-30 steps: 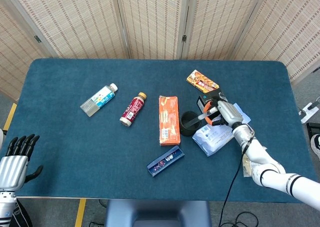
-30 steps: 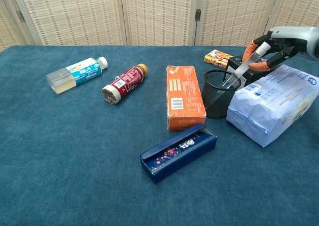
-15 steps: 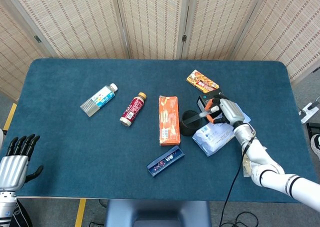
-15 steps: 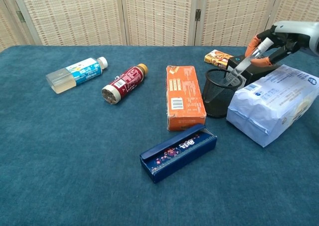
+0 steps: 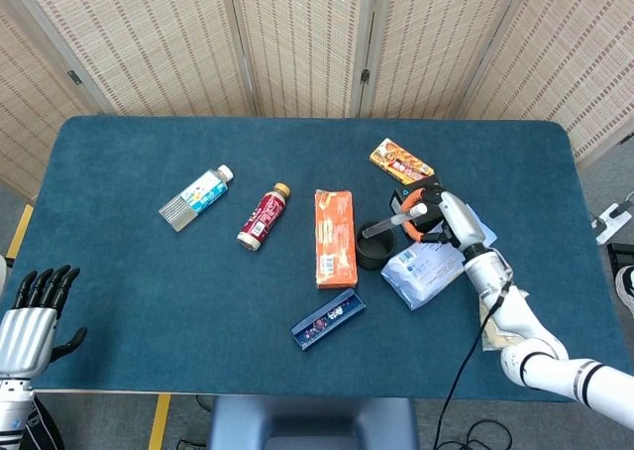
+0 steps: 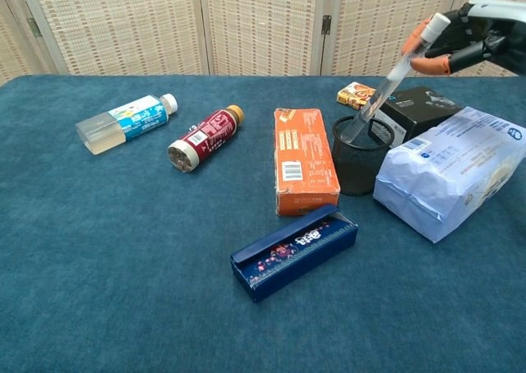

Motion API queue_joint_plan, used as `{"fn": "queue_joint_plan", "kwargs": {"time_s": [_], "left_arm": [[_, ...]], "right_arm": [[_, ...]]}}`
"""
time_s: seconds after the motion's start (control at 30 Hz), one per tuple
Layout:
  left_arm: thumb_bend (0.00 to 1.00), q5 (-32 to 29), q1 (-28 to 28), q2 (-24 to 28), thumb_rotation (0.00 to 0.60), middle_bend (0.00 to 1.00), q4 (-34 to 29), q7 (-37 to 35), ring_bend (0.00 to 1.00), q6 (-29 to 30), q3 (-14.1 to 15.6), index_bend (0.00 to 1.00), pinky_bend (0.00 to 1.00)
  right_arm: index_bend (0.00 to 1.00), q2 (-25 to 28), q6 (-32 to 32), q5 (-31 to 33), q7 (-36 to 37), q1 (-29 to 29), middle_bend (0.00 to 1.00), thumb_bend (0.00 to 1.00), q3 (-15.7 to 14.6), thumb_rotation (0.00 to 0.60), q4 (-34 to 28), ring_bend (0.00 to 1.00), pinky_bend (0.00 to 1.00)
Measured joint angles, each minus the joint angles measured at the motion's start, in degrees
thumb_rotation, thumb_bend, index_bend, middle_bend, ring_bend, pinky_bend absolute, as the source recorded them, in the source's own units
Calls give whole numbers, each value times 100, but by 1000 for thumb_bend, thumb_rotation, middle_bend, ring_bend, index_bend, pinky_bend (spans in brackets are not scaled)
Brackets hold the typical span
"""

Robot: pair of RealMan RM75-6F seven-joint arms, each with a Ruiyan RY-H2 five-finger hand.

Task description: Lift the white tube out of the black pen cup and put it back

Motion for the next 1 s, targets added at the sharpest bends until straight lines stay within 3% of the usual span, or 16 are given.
{"fn": "queue_joint_plan", "kwargs": {"time_s": [0.37, 0.53, 0.7, 1.0], "left_arm": [[287, 69, 11, 3, 600, 123, -21, -37, 100, 76, -4, 117, 84], [288, 117, -11, -8, 600, 123, -29, -46, 100, 75, -4, 118, 84], [287, 147, -29, -20, 600, 123, -30, -60, 100, 72, -5, 117, 84], [287, 154, -33, -34, 600, 123, -5, -104, 100, 68, 1, 117, 84]], "right_arm": [[639, 302, 729, -968, 2905, -407, 495, 346, -27, 600, -394, 242, 100], [638, 645, 945, -1161, 3343, -538, 502, 349, -76, 600, -596, 263, 109], [638, 675, 1192, -1154, 2234, -616, 502, 353, -112, 600, -613, 266, 114], [638, 693, 1630, -974, -1423, -710, 500, 353, -173, 600, -744, 268, 116]]}}
